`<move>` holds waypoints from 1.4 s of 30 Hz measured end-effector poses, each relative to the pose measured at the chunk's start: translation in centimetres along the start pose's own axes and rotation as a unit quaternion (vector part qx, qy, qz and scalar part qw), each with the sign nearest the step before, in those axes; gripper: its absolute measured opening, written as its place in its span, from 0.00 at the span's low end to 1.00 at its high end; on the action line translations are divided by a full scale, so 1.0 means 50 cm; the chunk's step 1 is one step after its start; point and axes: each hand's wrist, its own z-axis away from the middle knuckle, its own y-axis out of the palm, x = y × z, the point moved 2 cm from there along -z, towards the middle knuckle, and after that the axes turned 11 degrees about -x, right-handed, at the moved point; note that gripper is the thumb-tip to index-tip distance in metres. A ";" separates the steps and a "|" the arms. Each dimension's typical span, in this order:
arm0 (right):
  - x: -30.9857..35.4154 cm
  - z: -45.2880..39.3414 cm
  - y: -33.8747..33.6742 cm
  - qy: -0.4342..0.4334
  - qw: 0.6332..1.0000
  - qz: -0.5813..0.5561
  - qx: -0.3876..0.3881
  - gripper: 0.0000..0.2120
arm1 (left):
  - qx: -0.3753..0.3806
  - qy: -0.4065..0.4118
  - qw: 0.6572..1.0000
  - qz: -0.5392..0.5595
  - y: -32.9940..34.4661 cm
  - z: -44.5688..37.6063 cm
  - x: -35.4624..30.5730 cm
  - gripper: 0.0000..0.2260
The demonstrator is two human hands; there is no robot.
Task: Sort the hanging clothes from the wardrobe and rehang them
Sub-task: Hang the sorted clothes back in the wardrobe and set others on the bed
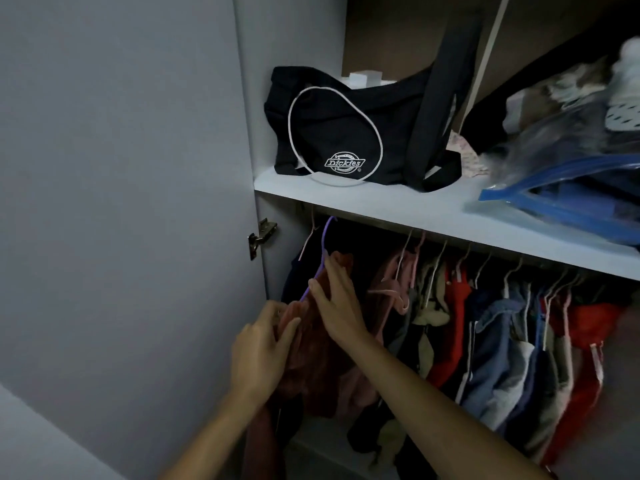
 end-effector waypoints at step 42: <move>-0.263 -0.362 0.167 -0.009 0.995 0.093 0.031 0.36 | -0.072 0.132 0.952 -0.266 0.332 -0.212 0.201 0.08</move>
